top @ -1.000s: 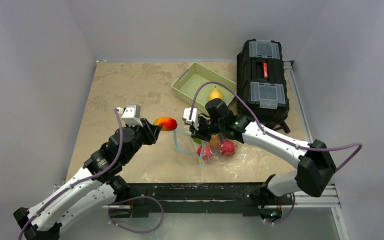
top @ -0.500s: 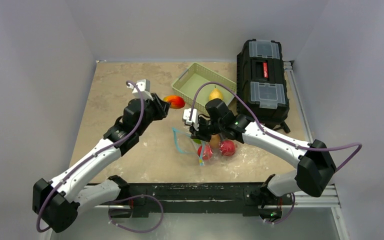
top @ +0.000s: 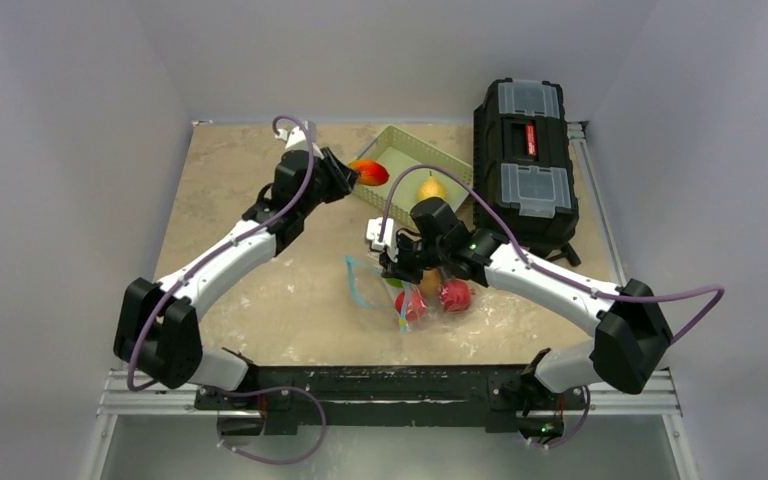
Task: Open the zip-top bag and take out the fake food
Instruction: Place the fake fruit in the bin.
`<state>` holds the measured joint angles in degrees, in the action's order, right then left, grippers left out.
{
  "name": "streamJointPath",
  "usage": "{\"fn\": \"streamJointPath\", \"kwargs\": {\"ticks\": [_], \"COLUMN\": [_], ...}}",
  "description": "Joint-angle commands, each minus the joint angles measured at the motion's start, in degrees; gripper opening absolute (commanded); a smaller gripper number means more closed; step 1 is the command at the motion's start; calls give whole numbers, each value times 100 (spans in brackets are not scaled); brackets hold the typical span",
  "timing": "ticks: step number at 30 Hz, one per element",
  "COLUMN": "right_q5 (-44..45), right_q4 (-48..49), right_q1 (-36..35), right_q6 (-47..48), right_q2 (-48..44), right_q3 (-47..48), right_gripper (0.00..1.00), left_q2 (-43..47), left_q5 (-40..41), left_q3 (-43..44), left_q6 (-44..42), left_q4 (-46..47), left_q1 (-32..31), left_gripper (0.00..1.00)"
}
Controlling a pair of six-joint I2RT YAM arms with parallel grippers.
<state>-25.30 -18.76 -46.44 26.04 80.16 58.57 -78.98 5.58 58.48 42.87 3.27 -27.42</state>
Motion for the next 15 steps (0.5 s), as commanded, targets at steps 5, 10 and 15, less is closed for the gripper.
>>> {"fn": "streamJointPath", "kwargs": {"ticks": [5, 10, 15], "right_q5": [-117, -110, -90], "right_q4": [70, 61, 65], "right_q1": [45, 53, 55], "right_q6": [94, 103, 112], "right_q2": [-301, -299, -290], "right_q3": [-20, -21, -20], "right_gripper": [0, 0, 0], "left_q2": [-990, -1569, -1902], "left_q5": [-462, -524, -532], "left_q3": [1212, 1764, 2083], "left_q6": [515, 652, 747], "left_q4": [-120, -672, -868], "left_q1": [171, 184, 185], "left_gripper": [0, 0, 0]}}
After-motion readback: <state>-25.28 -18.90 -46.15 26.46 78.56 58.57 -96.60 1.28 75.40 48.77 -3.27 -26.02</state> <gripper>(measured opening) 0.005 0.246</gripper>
